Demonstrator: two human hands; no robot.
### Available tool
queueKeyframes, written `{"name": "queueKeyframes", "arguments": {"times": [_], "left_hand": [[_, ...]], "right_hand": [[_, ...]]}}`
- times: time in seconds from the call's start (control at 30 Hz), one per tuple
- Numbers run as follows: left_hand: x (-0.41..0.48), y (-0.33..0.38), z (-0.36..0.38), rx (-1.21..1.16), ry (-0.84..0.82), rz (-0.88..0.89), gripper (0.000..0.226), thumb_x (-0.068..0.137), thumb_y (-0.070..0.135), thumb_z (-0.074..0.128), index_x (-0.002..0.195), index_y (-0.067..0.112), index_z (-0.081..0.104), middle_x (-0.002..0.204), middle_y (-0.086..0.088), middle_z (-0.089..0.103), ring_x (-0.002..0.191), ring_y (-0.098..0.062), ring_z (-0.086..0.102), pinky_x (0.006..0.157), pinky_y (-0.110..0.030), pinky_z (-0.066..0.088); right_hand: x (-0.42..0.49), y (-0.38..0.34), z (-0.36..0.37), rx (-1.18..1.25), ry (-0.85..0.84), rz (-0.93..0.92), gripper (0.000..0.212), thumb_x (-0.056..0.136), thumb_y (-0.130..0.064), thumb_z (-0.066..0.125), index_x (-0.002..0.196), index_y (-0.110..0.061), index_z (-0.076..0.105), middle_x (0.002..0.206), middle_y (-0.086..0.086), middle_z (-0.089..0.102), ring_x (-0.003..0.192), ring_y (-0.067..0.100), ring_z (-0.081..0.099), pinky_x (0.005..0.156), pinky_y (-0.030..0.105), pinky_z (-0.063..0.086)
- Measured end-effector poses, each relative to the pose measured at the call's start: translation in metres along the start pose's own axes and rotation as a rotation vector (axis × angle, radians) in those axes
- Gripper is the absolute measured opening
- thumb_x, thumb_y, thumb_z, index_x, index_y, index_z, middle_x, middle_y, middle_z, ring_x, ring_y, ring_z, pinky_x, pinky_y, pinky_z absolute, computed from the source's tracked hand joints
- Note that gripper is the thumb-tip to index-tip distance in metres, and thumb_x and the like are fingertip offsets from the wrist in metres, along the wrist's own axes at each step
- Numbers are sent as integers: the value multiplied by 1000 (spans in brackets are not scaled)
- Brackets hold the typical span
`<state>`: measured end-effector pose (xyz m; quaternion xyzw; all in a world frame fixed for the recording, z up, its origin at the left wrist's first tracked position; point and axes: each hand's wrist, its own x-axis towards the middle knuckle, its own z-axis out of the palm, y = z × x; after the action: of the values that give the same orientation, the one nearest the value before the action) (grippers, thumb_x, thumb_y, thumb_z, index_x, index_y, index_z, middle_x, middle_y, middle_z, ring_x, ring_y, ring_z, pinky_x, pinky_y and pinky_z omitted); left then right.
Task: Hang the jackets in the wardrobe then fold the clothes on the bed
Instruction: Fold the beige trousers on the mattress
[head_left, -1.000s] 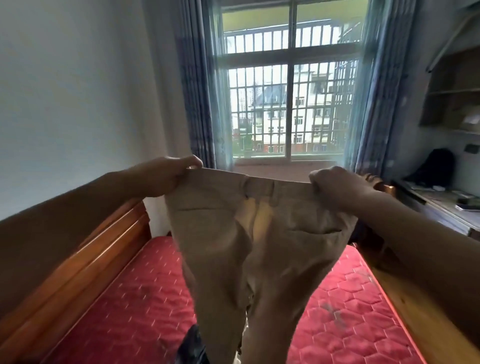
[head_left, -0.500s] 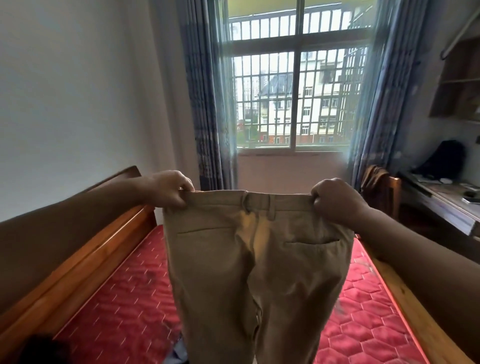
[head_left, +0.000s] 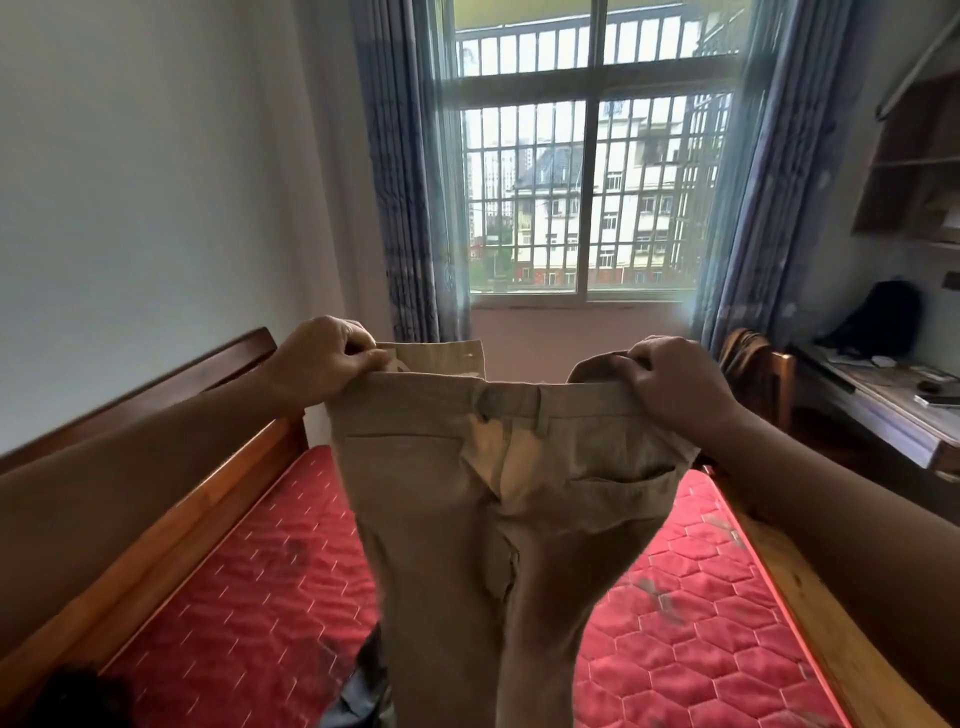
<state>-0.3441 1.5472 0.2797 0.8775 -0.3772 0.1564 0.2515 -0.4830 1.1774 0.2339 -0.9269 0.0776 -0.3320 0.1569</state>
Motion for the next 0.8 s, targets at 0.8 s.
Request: {"name": "queueKeyframes", "arguments": {"times": [0.8], "left_hand": [[8, 23, 26, -74, -276, 277, 44, 77, -22, 51, 86, 14, 74, 93, -1, 67, 91, -15, 64, 86, -42, 54]], "right_hand": [[-14, -33, 12, -154, -57, -280, 14, 95, -20, 50, 103, -21, 61, 103, 3, 61, 86, 34, 65, 73, 37, 50]]}}
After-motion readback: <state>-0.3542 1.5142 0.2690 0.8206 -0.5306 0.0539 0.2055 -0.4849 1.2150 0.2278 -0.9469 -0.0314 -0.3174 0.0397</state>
